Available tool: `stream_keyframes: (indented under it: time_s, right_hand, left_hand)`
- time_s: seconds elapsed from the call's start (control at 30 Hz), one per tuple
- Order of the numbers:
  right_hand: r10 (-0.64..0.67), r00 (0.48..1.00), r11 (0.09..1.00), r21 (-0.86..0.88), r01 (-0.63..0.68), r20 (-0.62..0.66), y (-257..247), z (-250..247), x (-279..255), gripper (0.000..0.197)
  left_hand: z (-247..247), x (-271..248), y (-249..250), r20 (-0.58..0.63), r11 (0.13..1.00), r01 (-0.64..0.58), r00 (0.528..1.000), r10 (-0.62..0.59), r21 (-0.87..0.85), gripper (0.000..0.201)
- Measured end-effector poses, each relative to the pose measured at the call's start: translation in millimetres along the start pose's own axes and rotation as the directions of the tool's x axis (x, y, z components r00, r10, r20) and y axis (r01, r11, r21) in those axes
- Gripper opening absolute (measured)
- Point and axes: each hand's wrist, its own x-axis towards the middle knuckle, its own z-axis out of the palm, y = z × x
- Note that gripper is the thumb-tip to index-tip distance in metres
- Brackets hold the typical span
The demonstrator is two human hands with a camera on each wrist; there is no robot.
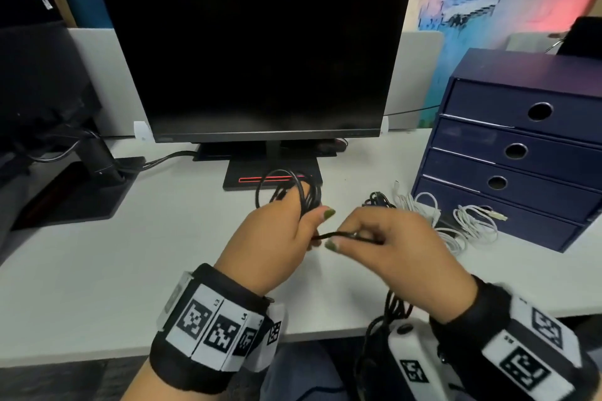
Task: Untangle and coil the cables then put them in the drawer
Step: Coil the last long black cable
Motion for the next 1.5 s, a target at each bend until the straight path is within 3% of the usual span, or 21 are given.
stream_keyframes:
  time_s: [0.07,0.17,0.23,0.33,0.4,0.5,0.57,0.63,0.73,0.83,0.93,1.1,1.2,1.27,1.4,1.5]
  right_hand:
    - [0.006,0.993,0.99,0.142,0.011,-0.114,0.0,-10.2,4.0,0.019]
    - [0.06,0.975,0.903,0.428,0.037,-0.213,0.0,-15.2,12.7,0.027]
    - [0.099,0.966,0.852,0.523,0.043,-0.24,1.4,-14.8,19.4,0.032]
    - [0.128,0.969,0.761,0.648,0.04,-0.21,8.8,-14.5,25.4,0.036]
    - [0.136,0.976,0.726,0.688,0.019,-0.17,12.9,-15.0,23.5,0.037]
    - [0.088,0.992,0.822,0.568,-0.023,-0.088,19.6,-11.4,10.9,0.024]
    - [0.06,0.998,0.867,0.495,-0.058,0.012,26.9,-3.0,-1.3,0.032]
    - [0.067,0.994,0.9,0.424,-0.095,0.081,34.6,8.3,-11.3,0.047]
    - [0.121,0.989,0.893,0.424,-0.148,0.09,38.4,24.1,-19.9,0.041]
    - [0.148,0.983,0.874,0.45,-0.182,0.11,37.7,30.8,-24.4,0.03]
    - [0.145,0.986,0.863,0.478,-0.166,0.081,34.4,32.9,-26.8,0.026]
    - [0.153,0.978,0.847,0.529,-0.055,-0.144,31.6,27.9,-25.7,0.044]
    - [0.097,0.957,0.872,0.487,0.052,-0.275,28.8,17.8,-23.5,0.033]
    - [0.034,0.955,0.927,0.366,0.08,-0.294,24.2,12.2,-22.9,0.03]
    - [0.008,0.977,0.987,0.159,0.026,-0.215,18.8,6.7,-26.6,0.038]
    - [-0.153,0.983,0.986,-0.084,0.145,-0.097,16.0,5.9,-28.5,0.034]
  left_hand:
    - [1.0,-1.3,4.5,0.058,0.995,-0.032,0.998,0.037,-0.091,0.029]
    - [3.2,-5.0,16.6,0.162,0.964,-0.043,0.983,0.088,-0.262,0.052]
    - [8.2,-7.3,22.4,0.199,0.946,-0.028,0.975,0.097,-0.322,0.054]
    - [13.2,-6.4,21.9,0.041,0.939,-0.047,0.997,0.065,-0.341,0.033]
    - [12.1,-4.3,18.7,-0.079,0.904,-0.002,0.996,-0.035,-0.427,0.032]
    - [7.3,-0.5,13.5,-0.174,0.762,0.062,0.959,-0.225,-0.645,0.035]
    - [3.3,1.3,10.6,-0.16,0.677,0.105,0.935,-0.317,-0.729,0.037]
    - [0.2,2.3,10.0,-0.122,0.62,0.133,0.929,-0.35,-0.773,0.039]
    - [-2.2,2.1,13.1,-0.095,0.55,0.143,0.92,-0.381,-0.823,0.042]
    - [-2.4,0.7,18.2,-0.109,0.553,0.14,0.913,-0.393,-0.821,0.044]
    - [-3.3,0.5,20.3,-0.153,0.611,0.146,0.9,-0.409,-0.778,0.043]
    - [-0.1,-0.4,18.1,-0.219,0.73,0.154,0.895,-0.388,-0.666,0.042]
    - [4.0,-0.9,19.5,-0.222,0.75,0.164,0.896,-0.385,-0.641,0.041]
    - [6.5,-0.1,20.1,-0.143,0.668,0.18,0.906,-0.399,-0.722,0.046]
    - [9.0,0.0,22.0,0.029,0.415,0.165,0.948,-0.315,-0.895,0.053]
    - [8.1,0.6,22.2,-0.004,0.407,0.125,0.953,-0.302,-0.905,0.06]
